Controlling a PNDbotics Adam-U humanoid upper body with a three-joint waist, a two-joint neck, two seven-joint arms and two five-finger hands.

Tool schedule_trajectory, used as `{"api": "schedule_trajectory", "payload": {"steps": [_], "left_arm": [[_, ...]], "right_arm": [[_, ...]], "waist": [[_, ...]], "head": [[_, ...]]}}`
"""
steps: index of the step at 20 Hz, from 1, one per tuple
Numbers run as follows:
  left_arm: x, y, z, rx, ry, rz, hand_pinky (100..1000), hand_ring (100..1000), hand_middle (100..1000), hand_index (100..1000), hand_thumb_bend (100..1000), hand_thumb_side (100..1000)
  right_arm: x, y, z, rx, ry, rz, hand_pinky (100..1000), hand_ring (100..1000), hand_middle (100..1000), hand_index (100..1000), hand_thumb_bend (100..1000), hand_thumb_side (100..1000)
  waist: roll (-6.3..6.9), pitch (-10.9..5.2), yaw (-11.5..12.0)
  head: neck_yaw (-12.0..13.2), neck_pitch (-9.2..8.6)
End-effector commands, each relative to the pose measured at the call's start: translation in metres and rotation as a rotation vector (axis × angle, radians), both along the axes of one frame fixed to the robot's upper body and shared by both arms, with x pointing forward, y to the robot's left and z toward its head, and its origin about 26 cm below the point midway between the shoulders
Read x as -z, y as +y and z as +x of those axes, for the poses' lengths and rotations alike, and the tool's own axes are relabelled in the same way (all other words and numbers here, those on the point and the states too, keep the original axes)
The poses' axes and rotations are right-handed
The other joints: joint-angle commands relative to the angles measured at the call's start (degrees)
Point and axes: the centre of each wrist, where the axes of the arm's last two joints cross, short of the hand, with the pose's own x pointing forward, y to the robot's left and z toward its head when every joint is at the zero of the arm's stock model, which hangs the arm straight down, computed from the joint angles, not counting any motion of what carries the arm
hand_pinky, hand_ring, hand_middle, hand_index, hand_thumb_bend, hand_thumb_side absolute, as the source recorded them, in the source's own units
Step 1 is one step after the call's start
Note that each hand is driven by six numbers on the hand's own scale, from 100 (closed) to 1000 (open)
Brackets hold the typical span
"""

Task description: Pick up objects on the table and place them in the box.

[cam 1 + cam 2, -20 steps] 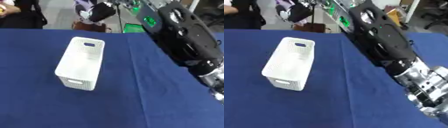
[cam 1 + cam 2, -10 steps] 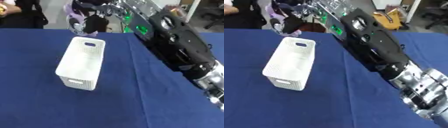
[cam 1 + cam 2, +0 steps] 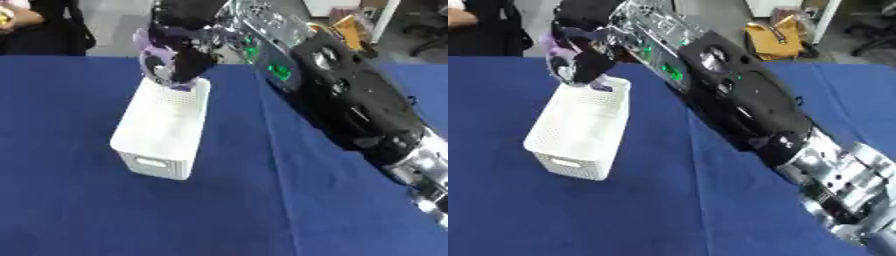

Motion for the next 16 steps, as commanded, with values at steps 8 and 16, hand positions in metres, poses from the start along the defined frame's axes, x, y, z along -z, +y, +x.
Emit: {"api": "schedule_trajectory", "payload": {"steps": [8,16], "left_arm": [[-0.0079,-0.0008,-0.0016,0.025,-0.127,-0.016,748,826,866,820,100,799],[-0.0073,-0.0007,-0.0017,0.024,-0.125,-0.016,748,826,866,820,100,799]], "right_arm": [[-0.0082,-0.0035,0.0003,-0.024,0.032,-0.036,870,816,524,711,527,857],[-0.0106,-0.0057,0.0005,-0.020,0.043,-0.041,882,844,590,781,584,878]], "waist": [[0.43,-1.16,-0.3],[0.36,-1.31,-0.3]], "head": [[-0.2,-0.39],[-0.1,-0.38]]}}
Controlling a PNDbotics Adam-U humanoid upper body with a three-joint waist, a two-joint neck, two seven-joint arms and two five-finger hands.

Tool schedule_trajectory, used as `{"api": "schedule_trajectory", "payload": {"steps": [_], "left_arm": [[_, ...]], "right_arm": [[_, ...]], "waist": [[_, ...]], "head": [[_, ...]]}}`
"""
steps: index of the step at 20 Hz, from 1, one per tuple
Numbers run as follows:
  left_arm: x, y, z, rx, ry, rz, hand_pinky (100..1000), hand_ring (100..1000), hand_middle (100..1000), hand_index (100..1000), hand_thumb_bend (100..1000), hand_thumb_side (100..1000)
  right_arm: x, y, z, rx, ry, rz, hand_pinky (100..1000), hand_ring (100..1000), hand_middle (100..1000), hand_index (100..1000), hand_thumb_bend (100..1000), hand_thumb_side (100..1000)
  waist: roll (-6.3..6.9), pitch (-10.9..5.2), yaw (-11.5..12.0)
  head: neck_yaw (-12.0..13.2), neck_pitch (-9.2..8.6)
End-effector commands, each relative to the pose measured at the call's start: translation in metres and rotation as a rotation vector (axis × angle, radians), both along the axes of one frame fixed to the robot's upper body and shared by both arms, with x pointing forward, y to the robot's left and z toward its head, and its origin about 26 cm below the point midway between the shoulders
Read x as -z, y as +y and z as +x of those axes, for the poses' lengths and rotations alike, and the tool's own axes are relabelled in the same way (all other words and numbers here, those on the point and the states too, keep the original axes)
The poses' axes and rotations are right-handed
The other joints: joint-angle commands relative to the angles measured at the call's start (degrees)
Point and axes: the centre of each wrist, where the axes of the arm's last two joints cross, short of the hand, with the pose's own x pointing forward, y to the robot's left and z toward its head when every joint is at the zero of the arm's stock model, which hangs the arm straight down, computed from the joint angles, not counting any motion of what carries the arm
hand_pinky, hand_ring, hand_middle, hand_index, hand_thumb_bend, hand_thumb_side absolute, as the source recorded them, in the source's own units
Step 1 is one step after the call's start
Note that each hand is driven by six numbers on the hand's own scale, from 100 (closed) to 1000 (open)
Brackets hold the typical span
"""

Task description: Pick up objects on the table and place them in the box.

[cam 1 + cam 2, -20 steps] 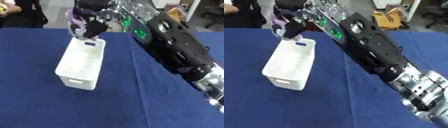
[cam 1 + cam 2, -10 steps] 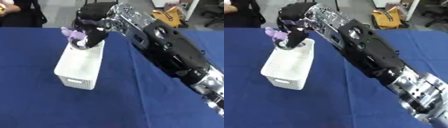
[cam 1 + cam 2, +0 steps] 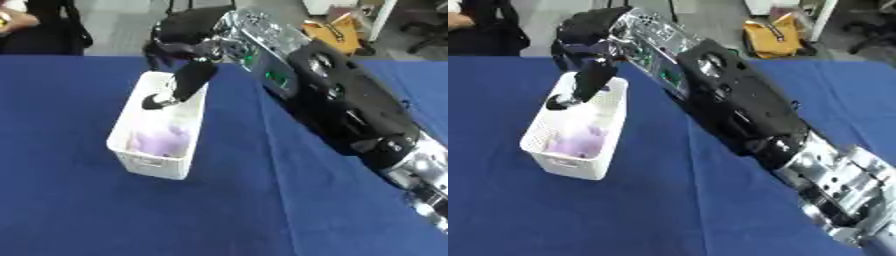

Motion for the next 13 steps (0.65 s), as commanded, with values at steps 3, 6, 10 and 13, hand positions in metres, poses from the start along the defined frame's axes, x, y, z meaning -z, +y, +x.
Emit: {"api": "schedule_trajectory", "payload": {"steps": [3,6,10,13], "left_arm": [[-0.007,-0.001,-0.002,0.024,-0.124,-0.016,748,826,865,820,100,799],[-0.007,-0.001,-0.002,0.024,-0.123,-0.016,748,826,865,820,100,799],[-0.006,0.000,-0.002,0.019,-0.122,-0.017,748,827,866,820,100,799],[-0.006,0.001,-0.002,0.015,-0.121,-0.020,748,827,866,820,100,799]], "right_arm": [[-0.018,-0.005,-0.003,0.003,-0.034,0.014,882,843,588,778,571,883],[-0.024,-0.006,-0.007,-0.007,-0.054,0.039,880,840,580,768,550,909],[-0.047,-0.015,-0.027,-0.048,-0.136,0.168,879,840,561,760,525,979],[-0.077,-0.033,-0.057,-0.111,-0.267,0.391,877,834,542,747,437,1000]], "waist": [[0.23,-1.38,0.0],[0.26,-1.42,-0.1],[0.37,-1.41,-0.3],[0.61,-1.31,-0.5]], "head": [[0.1,-0.35],[0.2,-0.29],[0.3,-0.12],[0.7,-0.14]]}}
